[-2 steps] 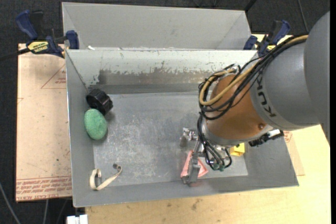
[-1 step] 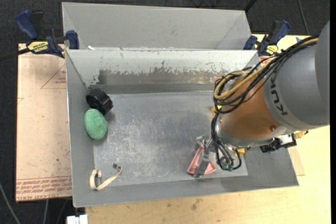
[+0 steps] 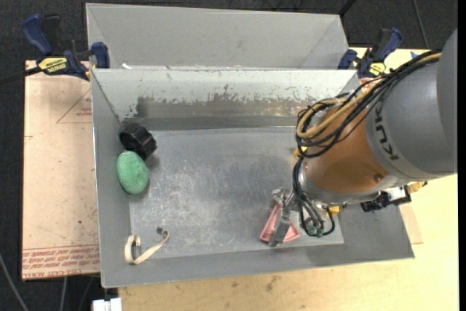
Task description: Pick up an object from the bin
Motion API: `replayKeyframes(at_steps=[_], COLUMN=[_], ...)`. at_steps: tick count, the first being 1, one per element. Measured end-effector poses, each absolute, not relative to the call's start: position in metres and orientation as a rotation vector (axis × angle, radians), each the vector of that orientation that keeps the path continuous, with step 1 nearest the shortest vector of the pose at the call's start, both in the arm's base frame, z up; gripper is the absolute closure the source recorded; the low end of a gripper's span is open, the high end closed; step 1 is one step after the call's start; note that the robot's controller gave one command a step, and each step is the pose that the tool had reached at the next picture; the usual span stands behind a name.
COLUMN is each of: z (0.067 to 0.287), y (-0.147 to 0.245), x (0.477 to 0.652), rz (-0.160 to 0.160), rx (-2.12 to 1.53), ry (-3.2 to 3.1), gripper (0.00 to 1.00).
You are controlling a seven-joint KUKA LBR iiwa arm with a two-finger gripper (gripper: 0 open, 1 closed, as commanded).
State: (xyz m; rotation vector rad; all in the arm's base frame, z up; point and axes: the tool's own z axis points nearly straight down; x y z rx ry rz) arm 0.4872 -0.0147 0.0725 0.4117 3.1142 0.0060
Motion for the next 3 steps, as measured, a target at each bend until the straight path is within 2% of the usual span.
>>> replayKeyframes(at_steps=[1,3], z=[0.076,0.111], y=[-0.015,-0.015], x=[0.486,0.487], rz=[0.005,0.002], rx=[0.411,0.41], ry=[3.117,3.113], gripper=[1.0,1.0])
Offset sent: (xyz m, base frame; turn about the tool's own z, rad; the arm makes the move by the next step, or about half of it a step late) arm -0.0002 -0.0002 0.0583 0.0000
